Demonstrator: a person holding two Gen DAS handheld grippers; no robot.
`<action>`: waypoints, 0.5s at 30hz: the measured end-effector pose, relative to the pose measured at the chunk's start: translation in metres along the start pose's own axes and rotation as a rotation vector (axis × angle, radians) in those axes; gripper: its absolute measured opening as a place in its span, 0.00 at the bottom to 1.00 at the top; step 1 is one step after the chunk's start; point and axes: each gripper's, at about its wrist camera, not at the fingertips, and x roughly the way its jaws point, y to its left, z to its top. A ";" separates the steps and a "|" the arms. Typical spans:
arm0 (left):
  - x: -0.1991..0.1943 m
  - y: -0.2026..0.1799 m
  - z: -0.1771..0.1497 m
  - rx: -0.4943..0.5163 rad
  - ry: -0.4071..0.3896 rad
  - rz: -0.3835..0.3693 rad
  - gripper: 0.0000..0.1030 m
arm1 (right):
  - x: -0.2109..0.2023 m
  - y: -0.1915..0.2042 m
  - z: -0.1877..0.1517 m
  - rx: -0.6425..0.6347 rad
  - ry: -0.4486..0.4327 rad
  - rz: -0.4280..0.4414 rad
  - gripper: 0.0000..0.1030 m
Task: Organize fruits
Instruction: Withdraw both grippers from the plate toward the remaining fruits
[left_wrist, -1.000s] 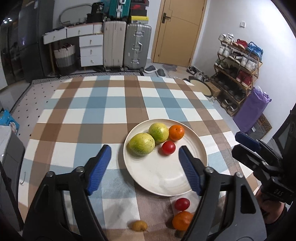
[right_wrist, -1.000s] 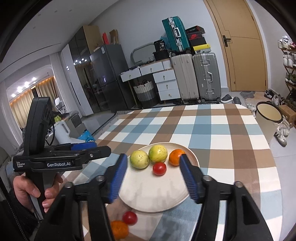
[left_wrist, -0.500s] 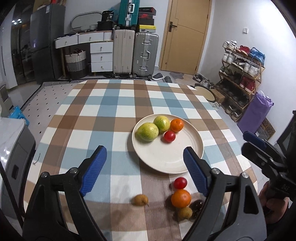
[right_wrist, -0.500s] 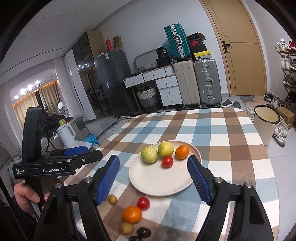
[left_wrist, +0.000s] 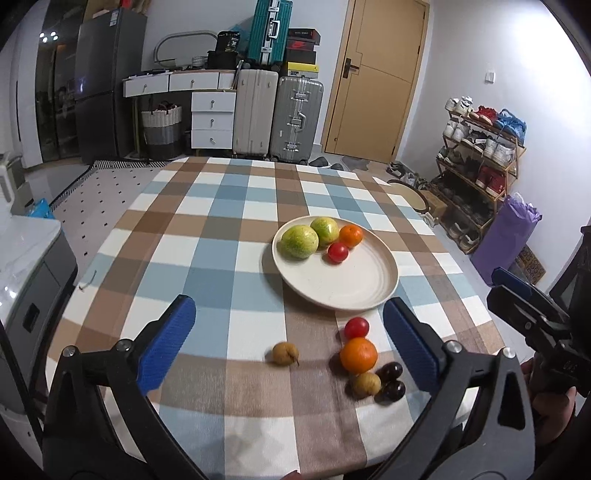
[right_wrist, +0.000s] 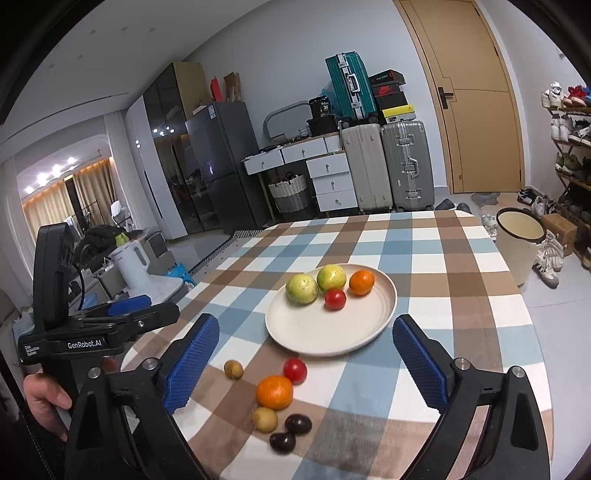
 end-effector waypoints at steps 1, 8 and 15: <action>-0.002 0.002 -0.004 -0.010 -0.002 -0.001 0.99 | -0.001 0.001 -0.002 -0.003 0.000 -0.001 0.95; -0.005 0.017 -0.029 -0.070 0.016 -0.014 0.99 | -0.005 0.008 -0.024 -0.006 0.031 -0.005 0.97; -0.005 0.021 -0.054 -0.084 0.036 -0.001 0.99 | 0.001 0.012 -0.052 -0.006 0.093 -0.022 0.97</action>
